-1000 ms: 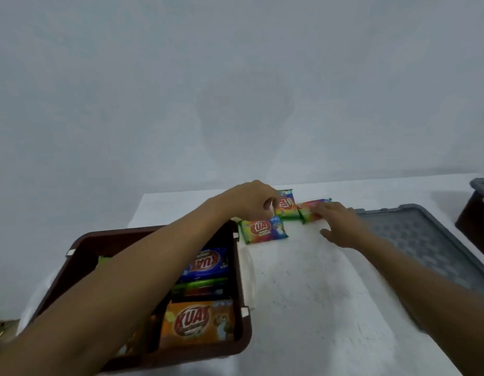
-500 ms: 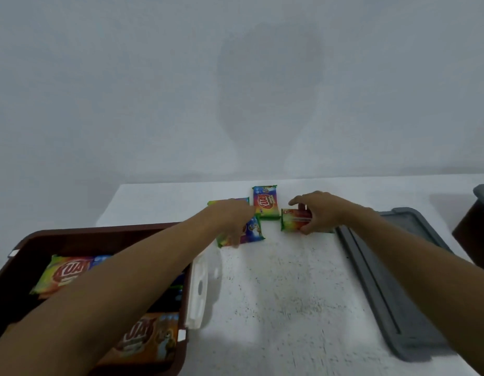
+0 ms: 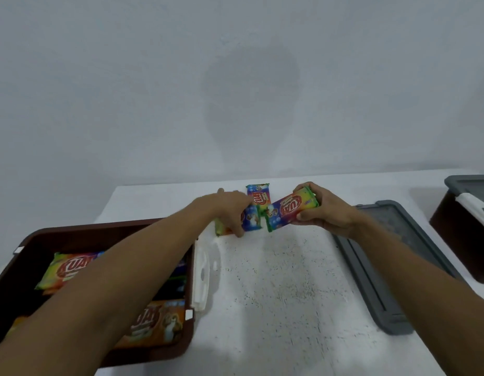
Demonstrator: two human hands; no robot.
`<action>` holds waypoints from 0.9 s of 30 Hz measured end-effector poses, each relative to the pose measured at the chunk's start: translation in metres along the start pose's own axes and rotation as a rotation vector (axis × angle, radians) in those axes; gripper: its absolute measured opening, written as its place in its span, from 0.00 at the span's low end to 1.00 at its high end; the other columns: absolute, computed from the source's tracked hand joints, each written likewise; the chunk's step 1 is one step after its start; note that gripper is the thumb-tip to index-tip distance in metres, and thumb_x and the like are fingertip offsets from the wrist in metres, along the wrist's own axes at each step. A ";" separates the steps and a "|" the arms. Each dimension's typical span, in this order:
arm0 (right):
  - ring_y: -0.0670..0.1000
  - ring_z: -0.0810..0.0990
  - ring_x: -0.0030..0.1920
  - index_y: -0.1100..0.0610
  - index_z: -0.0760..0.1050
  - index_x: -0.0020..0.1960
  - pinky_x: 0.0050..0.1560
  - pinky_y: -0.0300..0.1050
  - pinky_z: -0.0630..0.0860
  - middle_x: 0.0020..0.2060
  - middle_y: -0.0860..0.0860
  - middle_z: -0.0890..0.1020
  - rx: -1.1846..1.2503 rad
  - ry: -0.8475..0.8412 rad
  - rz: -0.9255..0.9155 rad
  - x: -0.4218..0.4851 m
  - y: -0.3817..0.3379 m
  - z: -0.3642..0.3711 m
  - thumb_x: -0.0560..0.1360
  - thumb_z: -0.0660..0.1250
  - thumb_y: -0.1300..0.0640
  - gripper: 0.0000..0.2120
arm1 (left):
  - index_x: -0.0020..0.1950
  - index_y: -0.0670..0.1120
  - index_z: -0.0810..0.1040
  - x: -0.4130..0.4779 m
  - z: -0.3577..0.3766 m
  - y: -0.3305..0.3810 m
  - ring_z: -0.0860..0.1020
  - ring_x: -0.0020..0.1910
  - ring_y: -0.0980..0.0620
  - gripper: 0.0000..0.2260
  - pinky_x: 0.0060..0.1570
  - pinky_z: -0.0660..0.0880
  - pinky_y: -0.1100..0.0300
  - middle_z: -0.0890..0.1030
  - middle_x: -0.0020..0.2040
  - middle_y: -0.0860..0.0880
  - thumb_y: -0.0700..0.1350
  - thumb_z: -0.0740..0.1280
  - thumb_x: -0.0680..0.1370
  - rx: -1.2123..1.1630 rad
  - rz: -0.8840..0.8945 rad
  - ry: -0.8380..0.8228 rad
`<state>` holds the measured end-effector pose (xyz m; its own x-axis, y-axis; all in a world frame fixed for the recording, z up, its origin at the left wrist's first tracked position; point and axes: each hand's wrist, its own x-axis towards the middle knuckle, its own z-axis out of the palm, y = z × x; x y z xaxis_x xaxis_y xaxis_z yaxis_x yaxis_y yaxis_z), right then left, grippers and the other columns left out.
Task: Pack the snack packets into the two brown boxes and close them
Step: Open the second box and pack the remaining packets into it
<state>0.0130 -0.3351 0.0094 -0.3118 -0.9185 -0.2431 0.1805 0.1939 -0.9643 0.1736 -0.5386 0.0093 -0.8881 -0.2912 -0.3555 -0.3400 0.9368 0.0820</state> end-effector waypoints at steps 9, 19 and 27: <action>0.55 0.82 0.51 0.53 0.68 0.57 0.39 0.45 0.82 0.56 0.60 0.76 0.017 0.135 -0.148 -0.006 -0.023 0.066 0.67 0.69 0.77 0.27 | 0.64 0.49 0.66 -0.095 -0.057 -0.031 0.77 0.46 0.54 0.32 0.41 0.76 0.62 0.76 0.51 0.53 0.50 0.78 0.66 -0.254 0.154 0.330; 0.56 0.83 0.51 0.60 0.72 0.64 0.50 0.48 0.81 0.50 0.59 0.83 0.062 -0.040 -0.262 -0.004 -0.052 0.199 0.69 0.72 0.65 0.24 | 0.59 0.51 0.69 -0.224 -0.013 -0.133 0.76 0.47 0.53 0.28 0.45 0.74 0.58 0.75 0.52 0.53 0.49 0.78 0.64 -0.198 0.080 0.264; 0.52 0.84 0.51 0.56 0.78 0.57 0.47 0.46 0.83 0.53 0.54 0.83 -0.671 -0.192 -0.280 0.005 -0.043 0.274 0.77 0.68 0.61 0.09 | 0.68 0.47 0.71 -0.274 0.035 -0.167 0.71 0.50 0.56 0.36 0.48 0.73 0.60 0.68 0.53 0.55 0.59 0.72 0.62 -0.080 0.080 0.327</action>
<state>0.2587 -0.4425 0.0788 -0.0835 -0.9964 -0.0163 -0.5078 0.0566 -0.8596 0.4843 -0.6087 0.0606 -0.9607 -0.2761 -0.0288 -0.2768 0.9449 0.1751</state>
